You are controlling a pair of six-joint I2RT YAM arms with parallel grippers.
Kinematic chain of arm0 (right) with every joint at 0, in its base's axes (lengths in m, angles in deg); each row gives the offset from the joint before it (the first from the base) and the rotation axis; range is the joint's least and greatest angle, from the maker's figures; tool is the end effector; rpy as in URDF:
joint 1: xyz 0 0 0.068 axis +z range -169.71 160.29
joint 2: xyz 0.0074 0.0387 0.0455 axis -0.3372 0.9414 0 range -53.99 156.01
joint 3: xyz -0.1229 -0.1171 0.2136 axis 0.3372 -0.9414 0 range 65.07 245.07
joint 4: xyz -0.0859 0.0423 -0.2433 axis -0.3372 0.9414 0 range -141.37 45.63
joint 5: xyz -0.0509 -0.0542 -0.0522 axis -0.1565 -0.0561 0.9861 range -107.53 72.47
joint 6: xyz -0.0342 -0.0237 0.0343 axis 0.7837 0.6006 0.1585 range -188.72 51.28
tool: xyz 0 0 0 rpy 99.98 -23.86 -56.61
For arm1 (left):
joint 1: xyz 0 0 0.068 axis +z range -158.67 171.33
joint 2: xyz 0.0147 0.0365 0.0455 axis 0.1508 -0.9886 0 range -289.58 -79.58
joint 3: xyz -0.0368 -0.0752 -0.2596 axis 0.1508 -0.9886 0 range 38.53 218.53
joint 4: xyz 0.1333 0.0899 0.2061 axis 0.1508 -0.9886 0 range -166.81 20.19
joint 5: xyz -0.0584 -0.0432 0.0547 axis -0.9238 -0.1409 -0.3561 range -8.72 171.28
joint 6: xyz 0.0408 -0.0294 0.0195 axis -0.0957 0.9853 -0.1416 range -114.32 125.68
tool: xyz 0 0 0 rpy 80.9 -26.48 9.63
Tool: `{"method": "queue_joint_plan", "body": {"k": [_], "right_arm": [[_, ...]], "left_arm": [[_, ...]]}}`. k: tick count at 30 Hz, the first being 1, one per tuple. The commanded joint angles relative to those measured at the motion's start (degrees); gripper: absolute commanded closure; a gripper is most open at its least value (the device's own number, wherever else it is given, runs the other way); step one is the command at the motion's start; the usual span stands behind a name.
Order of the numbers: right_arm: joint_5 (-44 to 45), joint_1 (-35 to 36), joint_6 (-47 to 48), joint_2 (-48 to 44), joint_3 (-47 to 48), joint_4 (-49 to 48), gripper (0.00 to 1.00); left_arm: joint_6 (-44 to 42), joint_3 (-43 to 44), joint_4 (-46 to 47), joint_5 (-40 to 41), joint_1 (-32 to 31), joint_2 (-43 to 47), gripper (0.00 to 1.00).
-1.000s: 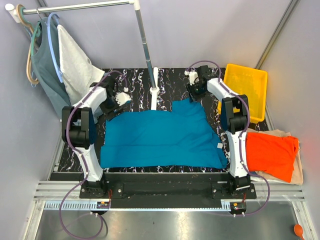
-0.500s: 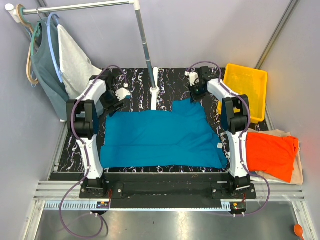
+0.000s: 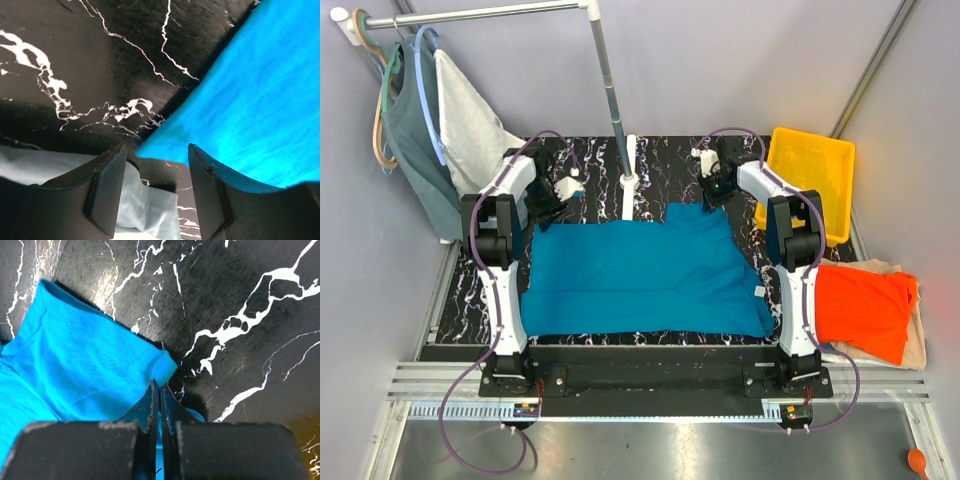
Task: Fold and stack the t-shirts
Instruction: Fold the tshirt
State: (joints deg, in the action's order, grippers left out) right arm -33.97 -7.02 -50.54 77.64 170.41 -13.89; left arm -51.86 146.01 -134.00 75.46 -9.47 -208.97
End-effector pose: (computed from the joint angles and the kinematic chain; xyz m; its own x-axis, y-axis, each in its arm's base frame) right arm 0.4753 0.1173 0.1590 -0.7276 -0.4706 -0.4991 -0.5892 0.8014 0.1034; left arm 0.4446 -0.0098 0.1726 -0.5178 0.8468 -0.1220 0.8529 0.5220 0.0031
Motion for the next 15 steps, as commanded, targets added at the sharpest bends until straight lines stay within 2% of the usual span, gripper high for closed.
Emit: {"method": "queue_joint_plan", "body": {"k": [1, 6, 9, 13, 15], "right_arm": [[-0.78, -0.21, 0.81, -3.14, -1.63, 1.29, 1.00], [-0.52, -0.12, 1.07, -4.01, -2.94, 1.02, 1.00], [-0.08, -0.21, 1.34, -4.63, -3.74, 0.85, 1.00], [0.63, -0.21, 2.04, -5.25, -4.44, 0.76, 1.00], [1.24, -0.12, 2.39, -5.68, -4.70, 0.67, 1.00]], "left_arm": [[-0.47, 2.82, -1.29, -1.38, 0.80, -1.22, 0.46], [-0.12, 2.47, -1.30, -1.21, 0.80, -2.45, 0.49], [0.14, 2.12, -1.38, -1.21, 0.80, -2.98, 0.54], [1.64, 2.20, -1.30, -1.56, 0.71, -3.68, 0.69], [2.69, 2.29, -1.30, -1.73, 0.80, -3.77, 0.85]]}}
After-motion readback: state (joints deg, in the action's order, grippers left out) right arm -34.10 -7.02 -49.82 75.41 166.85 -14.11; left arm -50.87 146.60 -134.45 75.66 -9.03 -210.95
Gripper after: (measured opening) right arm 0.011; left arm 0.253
